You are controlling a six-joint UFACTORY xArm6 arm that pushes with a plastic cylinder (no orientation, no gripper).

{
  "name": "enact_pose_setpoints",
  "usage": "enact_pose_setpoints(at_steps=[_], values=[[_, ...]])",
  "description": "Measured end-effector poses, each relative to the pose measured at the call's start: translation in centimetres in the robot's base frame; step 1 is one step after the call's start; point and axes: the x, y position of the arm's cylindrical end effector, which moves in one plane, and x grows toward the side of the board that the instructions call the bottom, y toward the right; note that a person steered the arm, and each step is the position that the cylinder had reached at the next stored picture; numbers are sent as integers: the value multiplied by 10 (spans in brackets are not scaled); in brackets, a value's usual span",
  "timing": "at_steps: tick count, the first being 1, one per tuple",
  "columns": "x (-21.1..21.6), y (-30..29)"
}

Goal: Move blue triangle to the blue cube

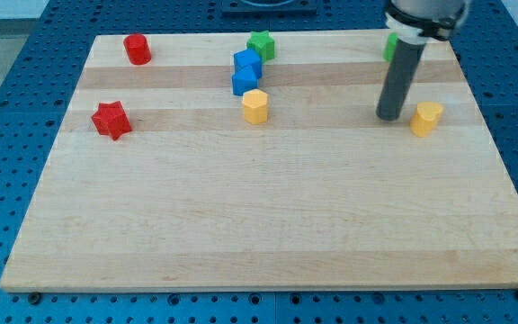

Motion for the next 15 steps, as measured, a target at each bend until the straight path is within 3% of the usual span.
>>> enact_pose_setpoints(at_steps=[2,6,11,15], values=[[-35,-63],[-29,-170],[61,-205],[133,-271]])
